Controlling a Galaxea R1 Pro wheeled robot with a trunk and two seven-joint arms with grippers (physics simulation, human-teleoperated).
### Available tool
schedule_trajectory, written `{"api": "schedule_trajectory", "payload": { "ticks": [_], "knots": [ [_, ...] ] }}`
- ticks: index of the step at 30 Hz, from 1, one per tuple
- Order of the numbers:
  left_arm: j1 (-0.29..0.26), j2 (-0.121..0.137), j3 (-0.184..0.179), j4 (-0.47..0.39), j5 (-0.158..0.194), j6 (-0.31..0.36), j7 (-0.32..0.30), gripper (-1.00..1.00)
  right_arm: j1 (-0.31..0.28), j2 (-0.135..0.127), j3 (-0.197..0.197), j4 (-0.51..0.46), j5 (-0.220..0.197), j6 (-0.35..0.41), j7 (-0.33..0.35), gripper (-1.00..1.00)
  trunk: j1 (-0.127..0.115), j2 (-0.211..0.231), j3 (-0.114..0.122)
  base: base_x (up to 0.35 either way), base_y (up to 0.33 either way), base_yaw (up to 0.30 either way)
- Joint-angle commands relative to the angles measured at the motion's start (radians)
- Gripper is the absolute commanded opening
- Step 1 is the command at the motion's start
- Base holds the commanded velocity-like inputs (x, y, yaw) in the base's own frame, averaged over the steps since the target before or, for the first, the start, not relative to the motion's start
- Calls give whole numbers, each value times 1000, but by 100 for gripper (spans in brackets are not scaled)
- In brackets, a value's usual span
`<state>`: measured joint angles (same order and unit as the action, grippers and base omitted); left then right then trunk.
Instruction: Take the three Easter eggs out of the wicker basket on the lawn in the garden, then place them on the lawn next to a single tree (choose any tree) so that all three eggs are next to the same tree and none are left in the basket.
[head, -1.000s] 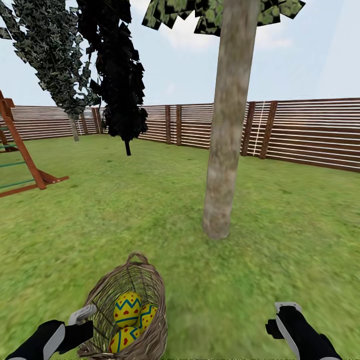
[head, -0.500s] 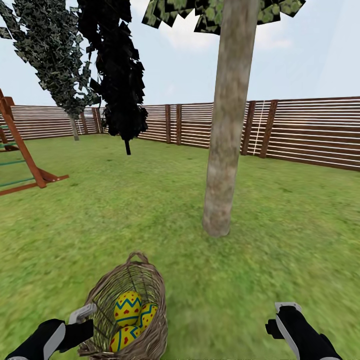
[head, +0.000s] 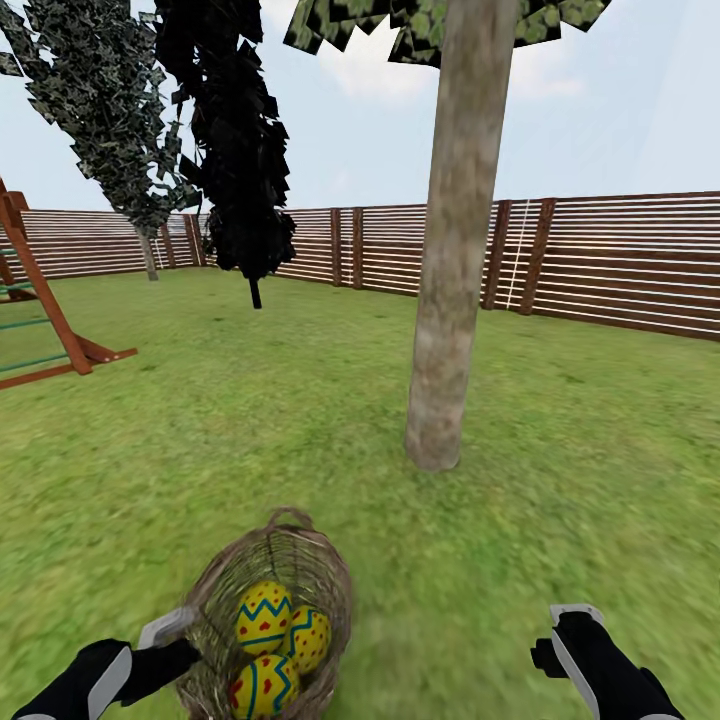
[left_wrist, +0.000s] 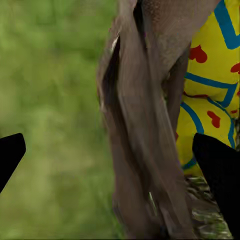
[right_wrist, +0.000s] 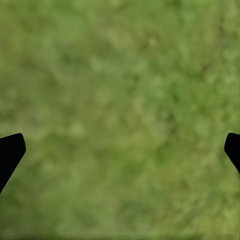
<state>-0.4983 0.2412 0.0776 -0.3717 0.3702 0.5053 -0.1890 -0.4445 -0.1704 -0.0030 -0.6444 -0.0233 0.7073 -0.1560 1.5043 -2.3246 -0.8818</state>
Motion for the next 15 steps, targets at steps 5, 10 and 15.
{"api": "schedule_trajectory", "payload": {
  "ticks": [5,10,15],
  "knots": [
    [0,-1,5,-1,-5,7,-3,100,0,1,0,-1,-1,4,-4,100,0,0,-1,0,0,0],
    [0,-15,5,0,-6,7,-3,100,0,2,0,-1,-1,4,-4,100,0,0,-1,0,0,0],
    [0,-16,5,0,-7,7,-3,100,0,0,0,-1,-3,4,-4,100,0,0,-1,137,-175,0]
  ]
}}
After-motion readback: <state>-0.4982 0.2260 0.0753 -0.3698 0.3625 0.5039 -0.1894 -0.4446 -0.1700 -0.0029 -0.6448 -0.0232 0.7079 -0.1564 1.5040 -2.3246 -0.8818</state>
